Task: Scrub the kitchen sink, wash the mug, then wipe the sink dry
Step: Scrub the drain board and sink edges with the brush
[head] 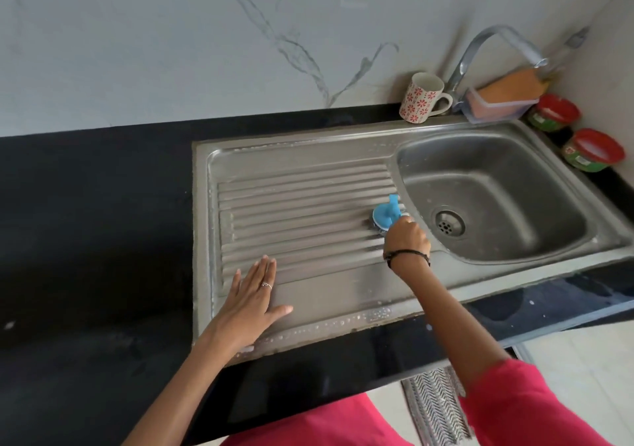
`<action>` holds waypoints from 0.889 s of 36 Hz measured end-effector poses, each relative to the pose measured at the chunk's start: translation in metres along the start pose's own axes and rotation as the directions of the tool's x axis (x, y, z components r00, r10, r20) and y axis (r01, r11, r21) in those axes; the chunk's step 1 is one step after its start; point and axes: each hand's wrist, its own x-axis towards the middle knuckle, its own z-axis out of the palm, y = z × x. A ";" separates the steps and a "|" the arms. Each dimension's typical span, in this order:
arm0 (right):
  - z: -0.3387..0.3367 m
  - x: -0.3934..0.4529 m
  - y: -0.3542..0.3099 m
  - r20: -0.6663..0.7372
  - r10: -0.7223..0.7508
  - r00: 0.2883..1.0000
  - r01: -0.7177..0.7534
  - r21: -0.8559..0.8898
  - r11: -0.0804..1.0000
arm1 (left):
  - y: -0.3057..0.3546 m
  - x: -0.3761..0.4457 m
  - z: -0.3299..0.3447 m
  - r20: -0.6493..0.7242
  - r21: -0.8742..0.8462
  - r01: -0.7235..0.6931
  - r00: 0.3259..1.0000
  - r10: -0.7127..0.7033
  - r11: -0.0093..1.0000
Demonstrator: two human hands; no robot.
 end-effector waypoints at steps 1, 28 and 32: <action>0.003 -0.007 -0.004 0.006 0.001 1.000 -0.001 0.001 1.000 | -0.004 -0.002 0.000 0.001 0.007 0.006 1.000 -0.006 1.000; 0.041 -0.097 -0.077 0.044 -0.081 0.996 0.084 -0.076 0.994 | -0.080 -0.028 0.000 -0.007 -0.014 0.044 0.999 -0.044 0.999; 0.058 -0.142 -0.128 0.153 -0.292 0.944 0.306 -0.078 0.949 | -0.085 -0.035 0.003 -0.032 -0.031 0.051 0.998 -0.052 0.998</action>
